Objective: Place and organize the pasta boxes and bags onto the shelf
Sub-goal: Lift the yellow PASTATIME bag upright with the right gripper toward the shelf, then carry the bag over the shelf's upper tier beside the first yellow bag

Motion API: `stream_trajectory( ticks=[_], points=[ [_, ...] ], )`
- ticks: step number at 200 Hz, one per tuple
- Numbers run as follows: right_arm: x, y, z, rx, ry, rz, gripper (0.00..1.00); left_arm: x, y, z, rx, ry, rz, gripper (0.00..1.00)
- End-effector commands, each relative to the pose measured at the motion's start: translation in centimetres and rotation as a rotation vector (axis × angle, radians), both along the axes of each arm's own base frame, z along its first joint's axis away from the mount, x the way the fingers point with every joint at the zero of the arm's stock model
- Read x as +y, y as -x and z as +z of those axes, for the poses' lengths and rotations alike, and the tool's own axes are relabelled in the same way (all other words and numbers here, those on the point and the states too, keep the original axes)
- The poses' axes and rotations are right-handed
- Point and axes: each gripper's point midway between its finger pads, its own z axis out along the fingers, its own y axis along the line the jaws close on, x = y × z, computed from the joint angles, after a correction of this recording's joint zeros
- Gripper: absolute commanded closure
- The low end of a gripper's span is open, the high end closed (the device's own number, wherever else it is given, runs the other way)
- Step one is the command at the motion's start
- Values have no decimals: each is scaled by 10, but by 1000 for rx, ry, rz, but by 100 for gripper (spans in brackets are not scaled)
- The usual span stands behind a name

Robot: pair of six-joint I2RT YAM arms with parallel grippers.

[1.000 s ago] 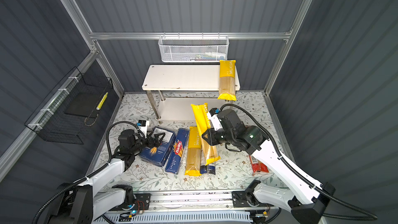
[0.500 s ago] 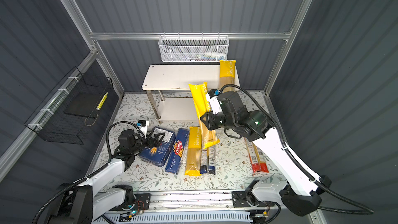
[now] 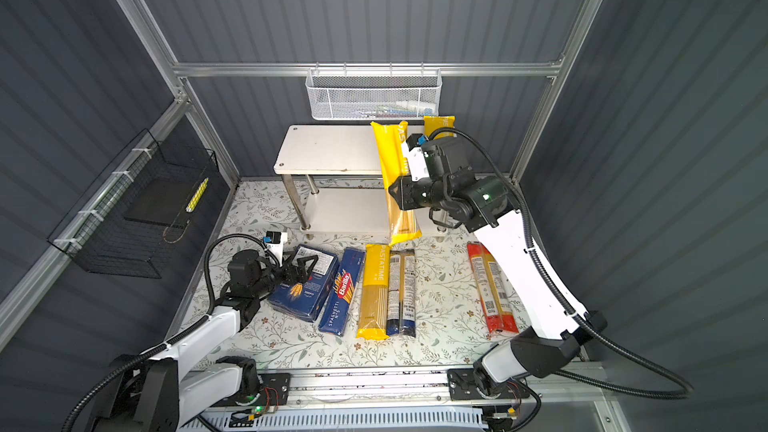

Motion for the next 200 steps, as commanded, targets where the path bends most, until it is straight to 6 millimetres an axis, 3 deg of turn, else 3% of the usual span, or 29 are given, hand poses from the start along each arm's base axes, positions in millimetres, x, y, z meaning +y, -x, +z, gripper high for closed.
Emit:
stream_trajectory(
  ticks=[1,36,67,105,200],
  points=[
    [12,-8,68,-184,-144,51,100,-2,0,7,-22,-5,-10,1],
    [18,-26,79,-204,-144,59,100,-3,-1,6,-22,-6,-12,1],
    [11,-42,85,-238,-131,20,100,-4,-2,6,-19,-5,-17,1],
    [4,-60,84,-236,-137,-2,100,-4,-2,6,-19,-5,-18,1],
    [9,-89,78,-232,-189,-27,100,-3,0,8,-29,-4,-17,1]
  ],
)
